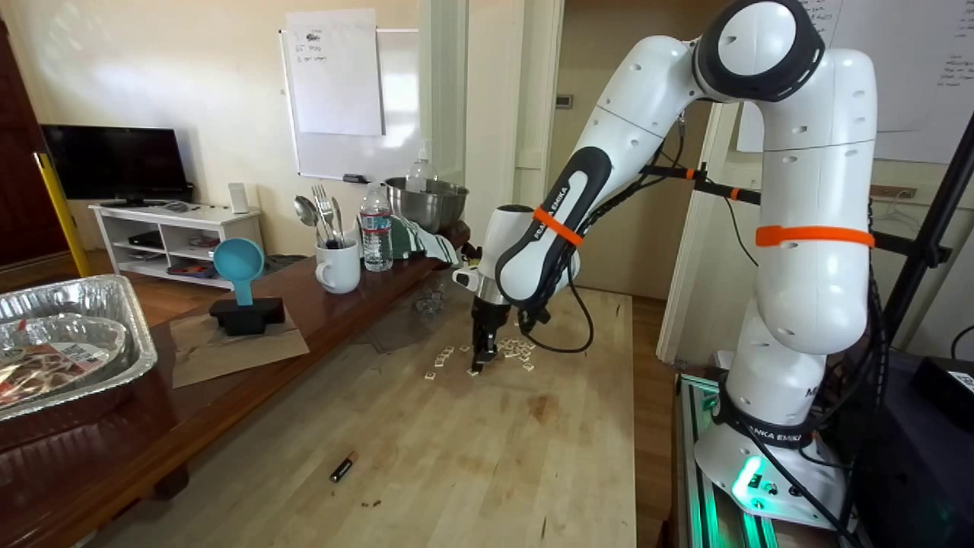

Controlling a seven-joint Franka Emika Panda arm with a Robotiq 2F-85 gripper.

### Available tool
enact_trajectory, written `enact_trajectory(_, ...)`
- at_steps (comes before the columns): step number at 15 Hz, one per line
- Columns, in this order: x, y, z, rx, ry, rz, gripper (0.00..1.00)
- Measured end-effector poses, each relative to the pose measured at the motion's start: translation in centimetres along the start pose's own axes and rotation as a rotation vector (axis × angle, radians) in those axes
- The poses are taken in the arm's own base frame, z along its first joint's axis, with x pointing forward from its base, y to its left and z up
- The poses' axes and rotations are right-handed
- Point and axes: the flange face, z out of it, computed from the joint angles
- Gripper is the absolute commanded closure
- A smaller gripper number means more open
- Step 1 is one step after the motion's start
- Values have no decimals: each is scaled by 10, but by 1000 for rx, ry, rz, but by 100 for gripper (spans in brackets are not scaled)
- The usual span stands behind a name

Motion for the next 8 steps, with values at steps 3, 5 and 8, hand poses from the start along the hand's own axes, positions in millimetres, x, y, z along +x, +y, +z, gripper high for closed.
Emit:
enact_trajectory(3,5,1,1,-8,-1,27,100)
enact_trajectory(5,8,2,1,-12,0,69,100)
enact_trajectory(8,17,4,3,-20,4,148,100)
